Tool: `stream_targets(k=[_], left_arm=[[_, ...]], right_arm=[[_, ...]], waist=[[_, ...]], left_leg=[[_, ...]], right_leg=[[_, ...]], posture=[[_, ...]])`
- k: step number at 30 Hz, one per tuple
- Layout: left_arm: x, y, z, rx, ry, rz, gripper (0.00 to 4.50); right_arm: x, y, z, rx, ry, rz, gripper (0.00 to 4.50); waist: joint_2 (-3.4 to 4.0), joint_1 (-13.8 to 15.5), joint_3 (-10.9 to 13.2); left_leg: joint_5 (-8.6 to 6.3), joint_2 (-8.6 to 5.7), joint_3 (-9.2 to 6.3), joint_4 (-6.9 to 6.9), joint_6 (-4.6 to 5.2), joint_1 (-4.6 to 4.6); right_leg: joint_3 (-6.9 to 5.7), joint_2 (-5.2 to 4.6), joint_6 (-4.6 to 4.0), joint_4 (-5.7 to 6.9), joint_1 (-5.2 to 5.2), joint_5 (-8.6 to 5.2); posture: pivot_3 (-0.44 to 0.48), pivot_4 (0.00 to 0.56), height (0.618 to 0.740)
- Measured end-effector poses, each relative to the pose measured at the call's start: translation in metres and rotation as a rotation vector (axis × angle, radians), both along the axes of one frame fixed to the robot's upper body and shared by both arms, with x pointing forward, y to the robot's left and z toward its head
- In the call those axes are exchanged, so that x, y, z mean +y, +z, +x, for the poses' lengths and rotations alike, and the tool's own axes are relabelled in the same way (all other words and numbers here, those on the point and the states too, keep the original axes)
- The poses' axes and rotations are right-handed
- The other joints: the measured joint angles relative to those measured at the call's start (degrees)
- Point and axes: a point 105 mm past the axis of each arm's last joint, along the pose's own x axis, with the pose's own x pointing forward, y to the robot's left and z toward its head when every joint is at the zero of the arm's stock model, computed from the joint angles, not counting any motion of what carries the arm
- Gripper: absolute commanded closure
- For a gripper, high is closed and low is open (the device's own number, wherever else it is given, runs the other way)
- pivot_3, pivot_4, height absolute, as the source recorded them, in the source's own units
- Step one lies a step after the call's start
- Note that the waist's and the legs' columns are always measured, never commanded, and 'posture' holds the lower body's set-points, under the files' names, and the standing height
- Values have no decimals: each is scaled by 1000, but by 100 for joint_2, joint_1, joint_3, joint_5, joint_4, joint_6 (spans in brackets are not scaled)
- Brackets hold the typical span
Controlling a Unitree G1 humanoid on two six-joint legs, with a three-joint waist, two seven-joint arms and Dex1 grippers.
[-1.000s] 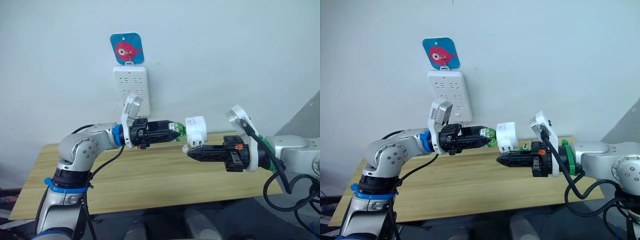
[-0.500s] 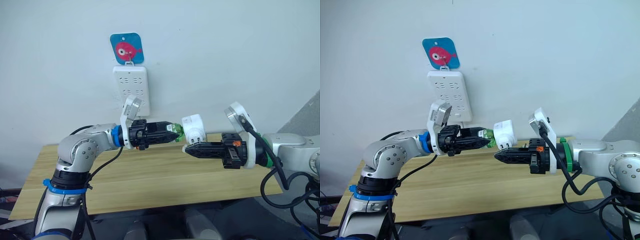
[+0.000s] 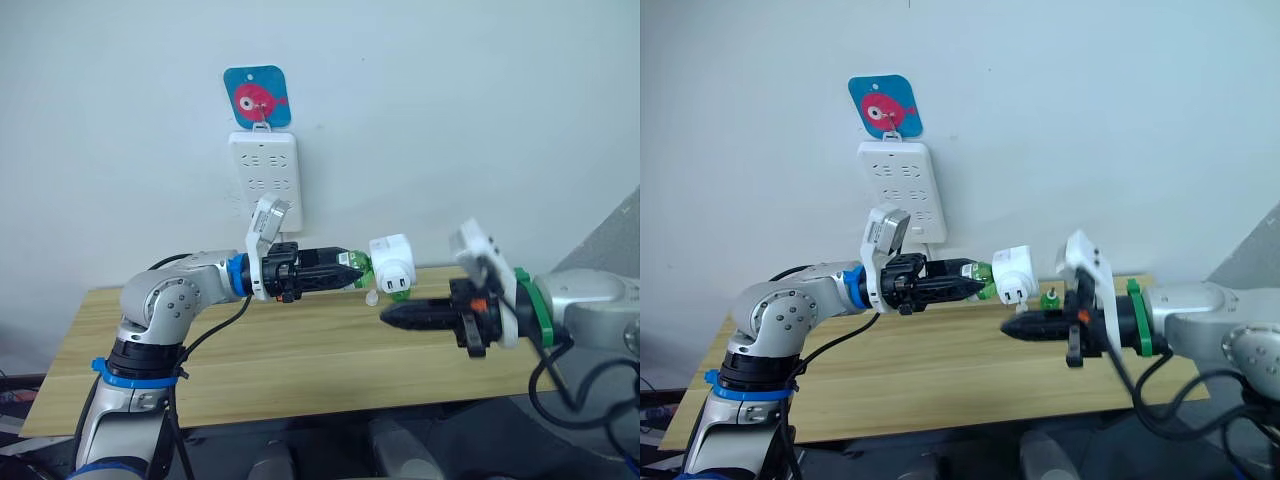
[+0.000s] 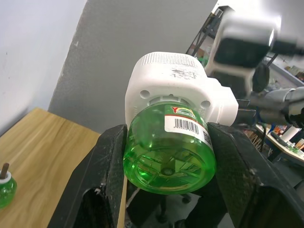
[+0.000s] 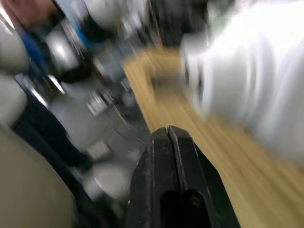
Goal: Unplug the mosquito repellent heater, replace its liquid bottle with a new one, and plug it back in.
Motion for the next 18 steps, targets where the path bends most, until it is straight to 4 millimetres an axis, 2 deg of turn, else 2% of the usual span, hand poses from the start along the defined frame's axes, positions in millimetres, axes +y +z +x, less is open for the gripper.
stream_targets(k=[2, 5, 9, 11, 14, 18], left_arm=[[1, -2, 0, 20, -5, 7, 2181], [4, -3, -1, 49, -14, 9, 2181], [8, -2, -2, 74, -35, 12, 2181], [10, -3, -5, 92, -56, 21, 2181], [17, -4, -5, 114, -68, 34, 2181], [18, -2, -5, 117, -85, 29, 2181]], right_arm=[[-8, -9, 3, -81, 12, -65, 3892], [-20, -14, 10, -231, 28, -148, 2863], [-25, -12, 15, -377, 62, -183, 1352], [-31, -11, 19, -487, 94, -212, 916], [-41, -4, 31, -731, 160, -277, 9], [-37, 14, 44, -1004, 211, -273, 0]], waist=[[0, -5, 0], [0, -12, 0], [1, -32, -1], [0, -32, -1], [0, -59, -1], [0, -141, -1]], left_leg=[[0, 0, 4, 2, 0, 0], [0, 0, 9, 3, 0, 2], [0, 1, 9, 0, 0, 3], [0, 0, 8, 1, 0, 2], [0, -1, 12, 3, 0, 4], [0, 0, 7, 2, -1, 7]], right_leg=[[3, 0, 0, 0, 0, 0], [7, -1, 0, 0, 0, 0], [8, 0, 0, 1, -1, 0], [6, -1, 0, 1, -1, 0], [9, -1, 0, 2, 1, 0], [7, -2, -1, 7, 3, 1]], posture=[[-225, 56, 724], [-233, 56, 724], [-247, 58, 724], [-254, 58, 724], [-256, 58, 724], [-255, 59, 724]])
